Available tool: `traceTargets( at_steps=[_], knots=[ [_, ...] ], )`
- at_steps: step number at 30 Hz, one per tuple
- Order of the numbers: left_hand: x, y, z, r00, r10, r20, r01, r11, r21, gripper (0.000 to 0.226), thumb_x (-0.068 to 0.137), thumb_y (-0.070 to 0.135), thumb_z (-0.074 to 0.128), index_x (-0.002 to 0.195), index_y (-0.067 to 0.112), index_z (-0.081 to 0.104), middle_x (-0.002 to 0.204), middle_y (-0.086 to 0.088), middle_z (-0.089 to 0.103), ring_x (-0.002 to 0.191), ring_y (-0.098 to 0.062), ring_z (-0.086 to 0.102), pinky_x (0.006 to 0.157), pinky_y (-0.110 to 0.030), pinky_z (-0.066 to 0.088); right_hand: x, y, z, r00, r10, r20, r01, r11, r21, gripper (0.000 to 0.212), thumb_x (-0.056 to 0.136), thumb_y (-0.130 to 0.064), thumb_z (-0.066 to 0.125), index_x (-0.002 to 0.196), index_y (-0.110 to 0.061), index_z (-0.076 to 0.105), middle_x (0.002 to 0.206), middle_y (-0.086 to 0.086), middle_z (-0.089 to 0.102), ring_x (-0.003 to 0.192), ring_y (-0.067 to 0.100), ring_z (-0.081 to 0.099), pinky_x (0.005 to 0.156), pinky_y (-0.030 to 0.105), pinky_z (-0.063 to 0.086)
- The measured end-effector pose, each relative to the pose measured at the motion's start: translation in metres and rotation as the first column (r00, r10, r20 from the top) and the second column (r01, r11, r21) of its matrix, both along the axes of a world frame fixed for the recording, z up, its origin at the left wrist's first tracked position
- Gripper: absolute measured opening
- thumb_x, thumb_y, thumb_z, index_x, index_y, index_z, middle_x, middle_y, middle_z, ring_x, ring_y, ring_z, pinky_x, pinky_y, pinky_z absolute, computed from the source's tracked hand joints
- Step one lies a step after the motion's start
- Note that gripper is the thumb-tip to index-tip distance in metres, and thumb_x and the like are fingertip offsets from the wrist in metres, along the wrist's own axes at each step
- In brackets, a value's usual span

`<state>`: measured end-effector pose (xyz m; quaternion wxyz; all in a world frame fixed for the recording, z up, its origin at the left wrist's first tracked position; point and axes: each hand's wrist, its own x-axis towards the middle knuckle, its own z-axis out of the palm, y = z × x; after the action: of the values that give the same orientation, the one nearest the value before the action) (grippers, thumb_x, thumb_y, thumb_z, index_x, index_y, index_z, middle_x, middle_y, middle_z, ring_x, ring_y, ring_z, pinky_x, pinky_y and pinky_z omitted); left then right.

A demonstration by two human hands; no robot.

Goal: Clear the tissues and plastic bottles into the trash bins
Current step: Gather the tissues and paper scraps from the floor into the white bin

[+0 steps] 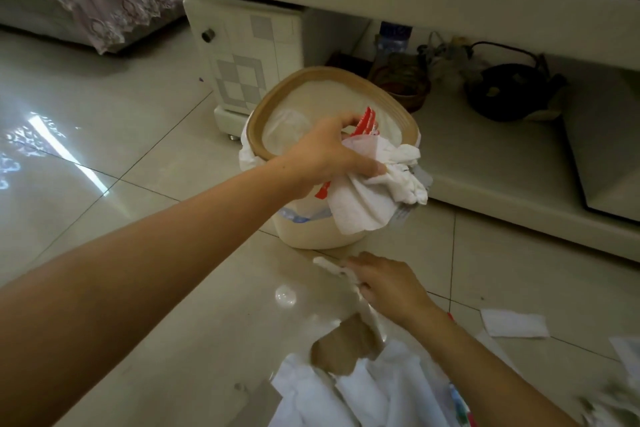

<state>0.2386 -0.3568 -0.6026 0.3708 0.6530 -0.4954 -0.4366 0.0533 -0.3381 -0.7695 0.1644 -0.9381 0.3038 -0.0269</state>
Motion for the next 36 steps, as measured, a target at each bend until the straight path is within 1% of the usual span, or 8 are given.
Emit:
traceTargets(
  at_steps=[3,6,11,14,20,24,28,36],
  knots=[
    [0.011,0.0,0.005,0.996,0.085,0.022,-0.084,0.996,-0.021,0.084,0.066,0.023,0.085,0.138,0.027,0.041,0.113,0.007,0.055,0.095,-0.012,0.056,0.079,-0.032,0.053,-0.006,-0.003,0.053,0.988,-0.017,0.155,0.038,0.99,-0.135,0.052,0.075,-0.008,0.069,0.119,-0.032,0.056,0.1,-0.005,0.067,0.071,0.015,0.063,0.046,0.024,0.044],
    [0.026,-0.003,0.016,0.981,0.195,-0.012,-0.196,0.979,-0.054,0.07,0.07,0.019,0.082,0.127,0.03,0.044,0.103,0.009,0.053,0.088,-0.011,0.055,0.069,-0.028,0.05,-0.011,-0.006,0.109,0.935,-0.032,0.354,0.111,0.973,-0.205,0.048,0.077,-0.006,0.073,0.117,-0.028,0.059,0.103,-0.006,0.068,0.075,0.014,0.064,0.052,0.03,0.053],
    [0.049,-0.019,0.031,0.958,0.286,0.019,-0.284,0.956,-0.076,0.075,0.073,0.025,0.08,0.135,0.022,0.039,0.113,0.0,0.05,0.089,-0.015,0.055,0.05,-0.016,0.047,0.004,-0.028,0.182,0.8,-0.173,0.574,0.248,0.967,-0.054,0.041,0.082,-0.015,0.072,0.118,-0.03,0.059,0.107,-0.014,0.063,0.086,0.003,0.06,0.069,0.015,0.052],
    [0.056,-0.027,0.032,0.963,0.266,-0.042,-0.267,0.964,-0.015,0.083,0.079,0.028,0.075,0.146,0.022,0.026,0.122,-0.005,0.047,0.092,-0.019,0.06,0.063,-0.028,0.057,0.032,-0.05,0.203,0.725,-0.242,0.645,0.268,0.962,0.06,0.033,0.085,-0.015,0.069,0.113,-0.03,0.059,0.102,-0.015,0.062,0.09,-0.004,0.058,0.072,0.011,0.05],
    [0.064,-0.032,0.025,0.945,0.278,-0.17,-0.286,0.958,-0.024,0.06,0.093,0.039,0.056,0.145,0.022,0.032,0.121,0.0,0.052,0.095,-0.016,0.057,0.084,-0.034,0.052,0.084,-0.1,0.195,0.642,-0.386,0.663,0.372,0.912,0.17,0.023,0.085,-0.011,0.065,0.1,-0.028,0.061,0.089,-0.007,0.064,0.083,0.013,0.061,0.071,0.045,0.056],
    [0.072,-0.029,0.02,0.946,0.266,-0.187,-0.278,0.96,-0.04,0.052,0.097,0.054,0.034,0.138,0.023,0.042,0.131,-0.001,0.056,0.109,-0.019,0.058,0.092,-0.036,0.048,0.095,-0.108,0.185,0.755,-0.459,0.468,0.354,0.887,0.298,0.048,0.084,-0.024,0.07,0.127,-0.031,0.051,0.112,-0.002,0.061,0.099,0.012,0.055,0.085,0.036,0.052],
    [0.071,-0.021,0.019,0.952,0.22,-0.211,-0.245,0.964,-0.104,0.056,0.095,0.049,0.047,0.144,0.027,0.034,0.133,0.001,0.055,0.111,-0.017,0.058,0.091,-0.034,0.048,0.089,-0.103,0.18,0.703,-0.516,0.489,0.313,0.842,0.439,0.077,0.078,-0.02,0.077,0.142,-0.03,0.037,0.126,0.001,0.056,0.114,0.016,0.054,0.09,0.028,0.047],
    [0.023,0.006,0.024,0.999,-0.034,0.042,0.045,0.945,-0.325,0.044,0.082,0.029,0.072,0.121,0.036,0.053,0.099,0.01,0.068,0.086,-0.002,0.066,0.075,-0.026,0.056,0.029,-0.065,0.191,0.671,-0.41,0.618,0.27,0.911,0.312,0.056,0.079,-0.016,0.076,0.129,-0.025,0.053,0.108,-0.006,0.064,0.097,0.005,0.061,0.08,0.02,0.054]
  ],
)
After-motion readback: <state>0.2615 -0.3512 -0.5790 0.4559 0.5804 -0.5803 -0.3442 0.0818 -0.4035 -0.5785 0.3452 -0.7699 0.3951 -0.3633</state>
